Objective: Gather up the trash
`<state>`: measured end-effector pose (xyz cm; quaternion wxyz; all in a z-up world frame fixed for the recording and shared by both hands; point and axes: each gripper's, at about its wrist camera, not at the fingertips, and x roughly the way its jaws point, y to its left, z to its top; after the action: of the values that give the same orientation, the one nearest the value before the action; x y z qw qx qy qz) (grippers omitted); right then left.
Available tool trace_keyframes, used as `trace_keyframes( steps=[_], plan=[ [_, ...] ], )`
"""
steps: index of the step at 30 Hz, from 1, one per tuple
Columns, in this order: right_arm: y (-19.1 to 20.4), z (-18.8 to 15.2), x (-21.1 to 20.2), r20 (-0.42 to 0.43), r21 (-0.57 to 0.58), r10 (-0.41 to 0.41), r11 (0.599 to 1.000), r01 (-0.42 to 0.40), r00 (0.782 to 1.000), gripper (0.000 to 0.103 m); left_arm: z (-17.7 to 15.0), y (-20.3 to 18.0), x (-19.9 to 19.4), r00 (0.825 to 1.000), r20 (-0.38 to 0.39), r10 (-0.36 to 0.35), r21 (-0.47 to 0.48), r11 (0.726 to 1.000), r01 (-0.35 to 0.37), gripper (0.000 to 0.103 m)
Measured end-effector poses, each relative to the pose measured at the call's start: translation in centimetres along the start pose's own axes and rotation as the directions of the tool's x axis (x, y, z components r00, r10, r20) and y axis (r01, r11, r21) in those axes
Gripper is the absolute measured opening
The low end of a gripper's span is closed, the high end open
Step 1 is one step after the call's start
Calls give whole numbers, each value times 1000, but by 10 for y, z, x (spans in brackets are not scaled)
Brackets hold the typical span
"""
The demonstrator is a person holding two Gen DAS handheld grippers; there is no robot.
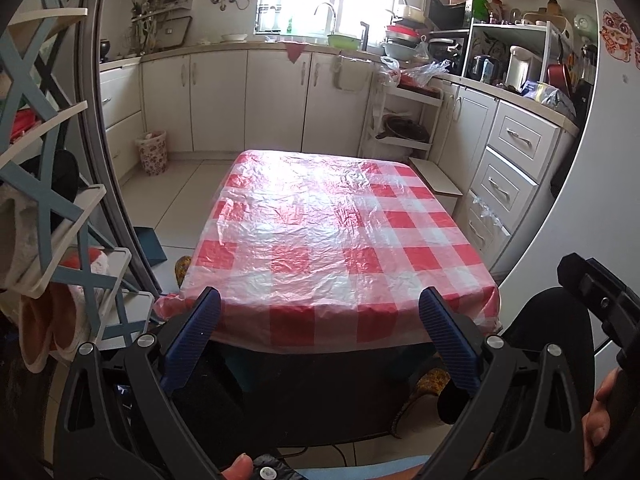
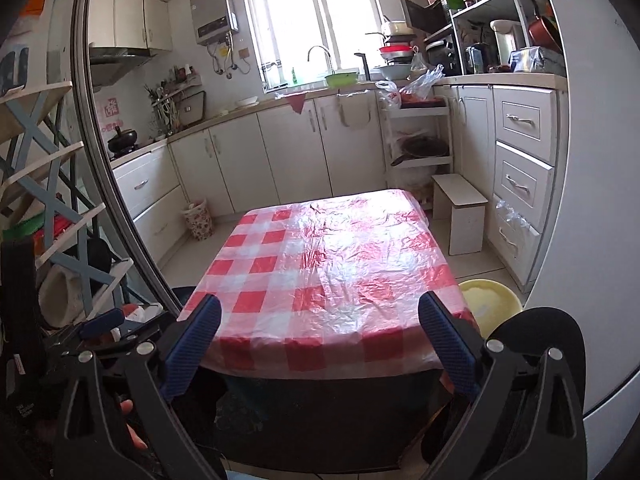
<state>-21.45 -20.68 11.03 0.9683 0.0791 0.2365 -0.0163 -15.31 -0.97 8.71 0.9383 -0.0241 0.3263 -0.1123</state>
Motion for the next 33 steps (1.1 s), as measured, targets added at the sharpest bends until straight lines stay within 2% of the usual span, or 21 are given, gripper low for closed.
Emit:
trace_keyframes(
  steps=[17, 33],
  plan=[
    [5, -9, -3, 3, -6, 14, 1000, -14, 1000, 95, 0, -2, -3, 998, 10, 65, 4, 998, -65, 95],
    [5, -12, -5, 10, -13, 16, 1000, -16, 1000, 95, 0, -6, -8, 988, 45, 148, 32, 988, -150, 95]
  ],
)
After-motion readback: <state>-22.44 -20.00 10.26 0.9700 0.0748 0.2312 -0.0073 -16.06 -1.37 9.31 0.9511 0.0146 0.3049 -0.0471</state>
